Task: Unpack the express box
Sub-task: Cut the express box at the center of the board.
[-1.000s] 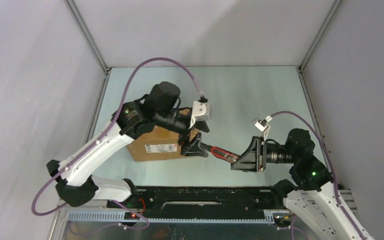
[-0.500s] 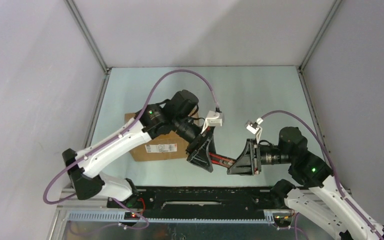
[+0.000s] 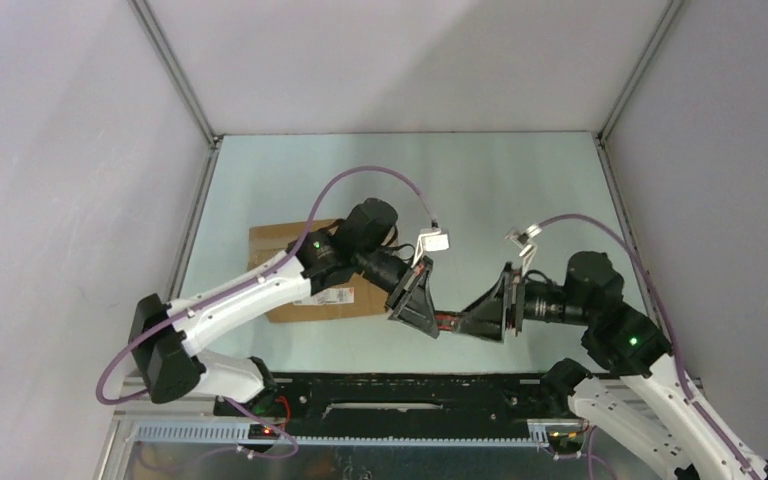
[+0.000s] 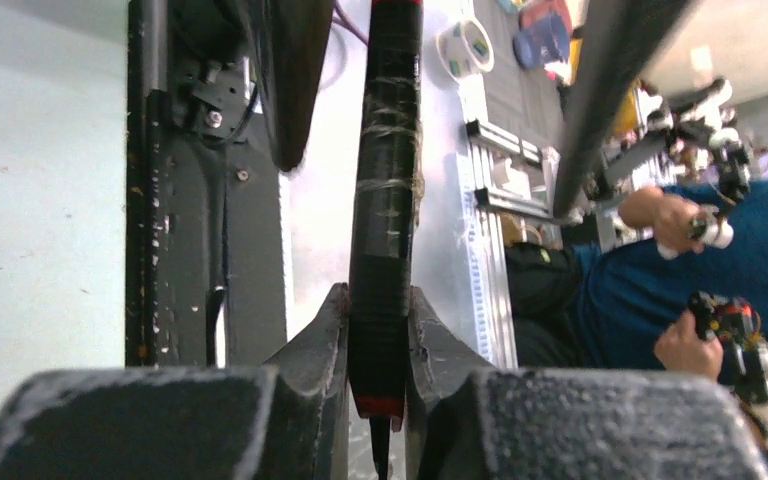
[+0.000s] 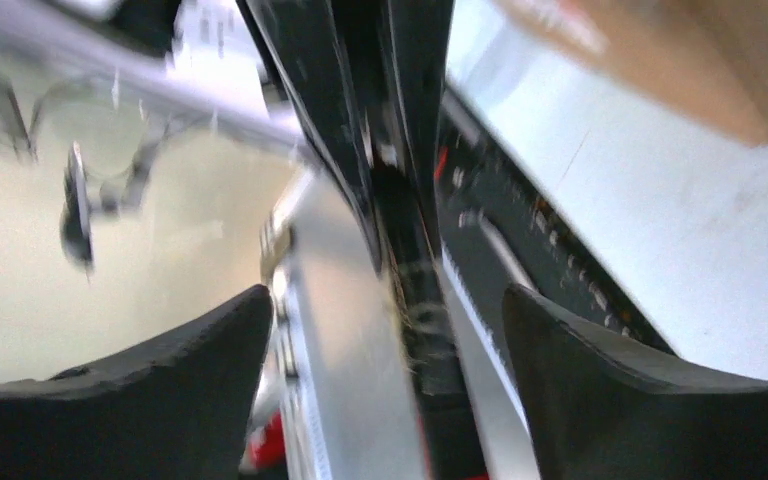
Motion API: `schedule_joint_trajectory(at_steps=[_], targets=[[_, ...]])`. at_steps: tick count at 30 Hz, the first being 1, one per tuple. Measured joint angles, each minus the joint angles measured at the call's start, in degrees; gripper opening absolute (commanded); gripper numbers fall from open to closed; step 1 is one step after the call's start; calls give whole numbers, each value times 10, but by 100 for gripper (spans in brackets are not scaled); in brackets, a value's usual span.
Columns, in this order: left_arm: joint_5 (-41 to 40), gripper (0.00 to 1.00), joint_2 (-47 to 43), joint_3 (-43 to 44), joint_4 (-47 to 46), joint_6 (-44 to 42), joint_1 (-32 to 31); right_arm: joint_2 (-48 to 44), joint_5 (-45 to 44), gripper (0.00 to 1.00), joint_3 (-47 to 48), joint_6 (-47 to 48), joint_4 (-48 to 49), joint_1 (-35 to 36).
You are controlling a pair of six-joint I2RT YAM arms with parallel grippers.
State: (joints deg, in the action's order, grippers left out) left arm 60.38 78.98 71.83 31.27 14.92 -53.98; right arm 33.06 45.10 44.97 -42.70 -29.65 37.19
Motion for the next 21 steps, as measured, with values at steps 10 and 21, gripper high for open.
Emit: schedule_joint_trajectory(at_steps=[10, 21], targets=[[-120, 0, -33, -153, -475, 374, 21, -97, -309, 100, -52, -101, 179, -7], [-320, 0, -46, -171, -654, 629, 14, -63, -546, 96, -156, -141, 458, 48]])
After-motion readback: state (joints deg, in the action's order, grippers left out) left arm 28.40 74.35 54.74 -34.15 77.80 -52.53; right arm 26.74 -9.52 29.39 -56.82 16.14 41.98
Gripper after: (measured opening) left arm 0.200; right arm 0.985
